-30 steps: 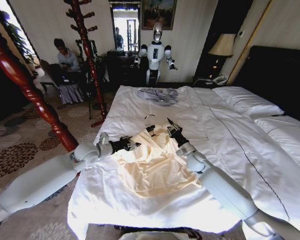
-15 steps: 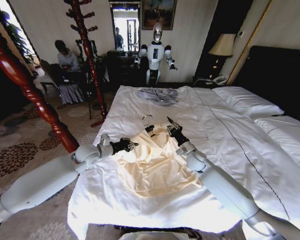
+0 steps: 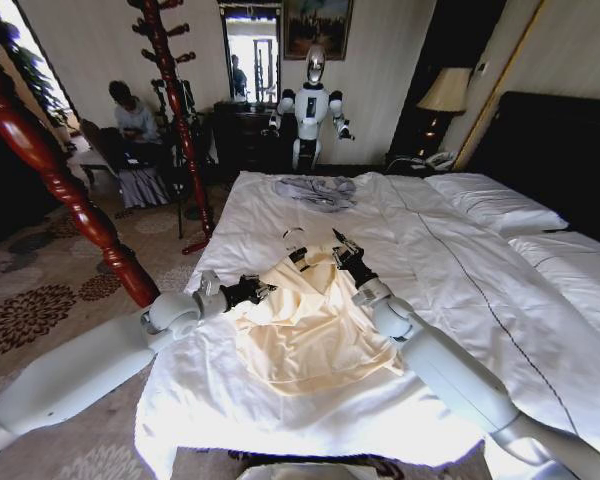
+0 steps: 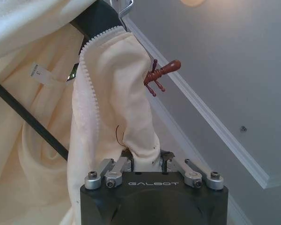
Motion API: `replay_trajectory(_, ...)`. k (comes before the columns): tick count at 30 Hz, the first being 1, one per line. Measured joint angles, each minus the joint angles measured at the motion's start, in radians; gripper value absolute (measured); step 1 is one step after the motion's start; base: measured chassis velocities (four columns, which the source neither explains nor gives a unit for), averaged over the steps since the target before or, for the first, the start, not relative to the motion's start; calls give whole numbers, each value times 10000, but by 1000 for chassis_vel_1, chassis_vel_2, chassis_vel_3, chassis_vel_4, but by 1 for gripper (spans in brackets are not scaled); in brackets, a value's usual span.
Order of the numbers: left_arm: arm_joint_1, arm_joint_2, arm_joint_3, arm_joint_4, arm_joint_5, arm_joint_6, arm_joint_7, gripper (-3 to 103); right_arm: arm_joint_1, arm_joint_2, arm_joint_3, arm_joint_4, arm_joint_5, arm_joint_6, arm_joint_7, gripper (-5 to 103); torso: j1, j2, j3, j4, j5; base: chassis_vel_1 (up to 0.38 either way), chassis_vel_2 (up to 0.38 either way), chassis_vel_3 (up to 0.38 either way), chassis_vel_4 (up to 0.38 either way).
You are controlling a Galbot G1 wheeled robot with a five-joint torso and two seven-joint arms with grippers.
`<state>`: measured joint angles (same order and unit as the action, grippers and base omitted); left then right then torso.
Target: Pick up the clothes from the bed and hang them on the clothes hanger.
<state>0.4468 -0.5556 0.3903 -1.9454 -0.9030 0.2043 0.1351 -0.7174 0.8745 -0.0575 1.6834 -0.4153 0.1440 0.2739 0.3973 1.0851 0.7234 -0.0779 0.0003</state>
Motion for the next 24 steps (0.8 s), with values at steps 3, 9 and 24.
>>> replay_trajectory(3,-4,-14,-29,26,33,-41,-10,18,-41,-67,-7,115,95,0,-19,41,0,0,0,2,-5,0,0,0,0)
replay_trajectory(9,87,-50,-101,24,170,-127,-96,18,-267,-275,4,359,481,-42,-98,62,0,0,0,-1,-3,0,0,0,0)
replay_trajectory(24,436,265,-534,-241,71,-161,-127,18,-1675,-819,911,1110,3816,-710,-160,100,0,0,0,-1,-1,0,0,0,0)
